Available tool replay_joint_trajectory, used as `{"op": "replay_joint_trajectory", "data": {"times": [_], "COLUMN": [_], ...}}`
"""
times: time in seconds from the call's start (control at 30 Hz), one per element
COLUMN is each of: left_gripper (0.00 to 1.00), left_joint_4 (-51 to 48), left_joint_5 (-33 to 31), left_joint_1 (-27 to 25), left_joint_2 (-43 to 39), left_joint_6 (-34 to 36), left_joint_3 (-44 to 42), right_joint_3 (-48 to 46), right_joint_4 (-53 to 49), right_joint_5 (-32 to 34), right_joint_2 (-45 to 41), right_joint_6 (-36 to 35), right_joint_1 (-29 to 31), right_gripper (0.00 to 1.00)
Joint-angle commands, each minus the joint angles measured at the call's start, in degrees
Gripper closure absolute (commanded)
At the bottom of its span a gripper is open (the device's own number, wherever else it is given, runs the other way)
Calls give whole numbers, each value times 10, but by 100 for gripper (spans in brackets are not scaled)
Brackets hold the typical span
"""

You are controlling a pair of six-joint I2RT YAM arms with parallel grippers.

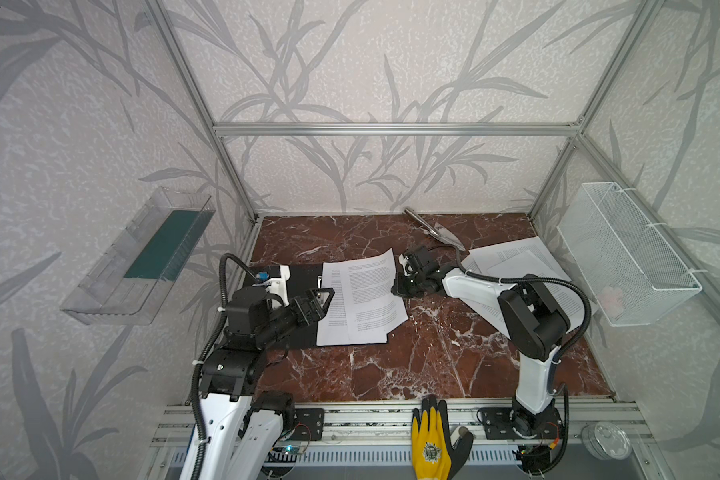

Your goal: Put the files into the folder

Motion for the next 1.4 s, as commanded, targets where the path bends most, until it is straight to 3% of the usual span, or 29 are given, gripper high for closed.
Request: {"op": "replay_joint_trajectory", "data": {"times": [0.0,0.27,0.67,1.37], "left_gripper": [1,1,1,1], "left_joint_4": [-97,-55,-52,-53], "left_joint_5": [-8,-45,-26,-27], "left_joint_1": [-1,4,14,16], "left_joint_2": [-1,-26,-27,-34], "left_joint_6": [96,88,88,91], "left_joint_3": [23,-18,-20,-18], "right_joint_3": [3,-29,-46,-44], "right_joint_4": [48,86,127,142], "right_joint_5": [21,69,89,102], "right_joint_2": [-12,-27,-25,-3], "right_joint_6": [38,100,155,193], "right_joint_1": [13,44,75,100], "right_gripper": [100,100,100,100]}}
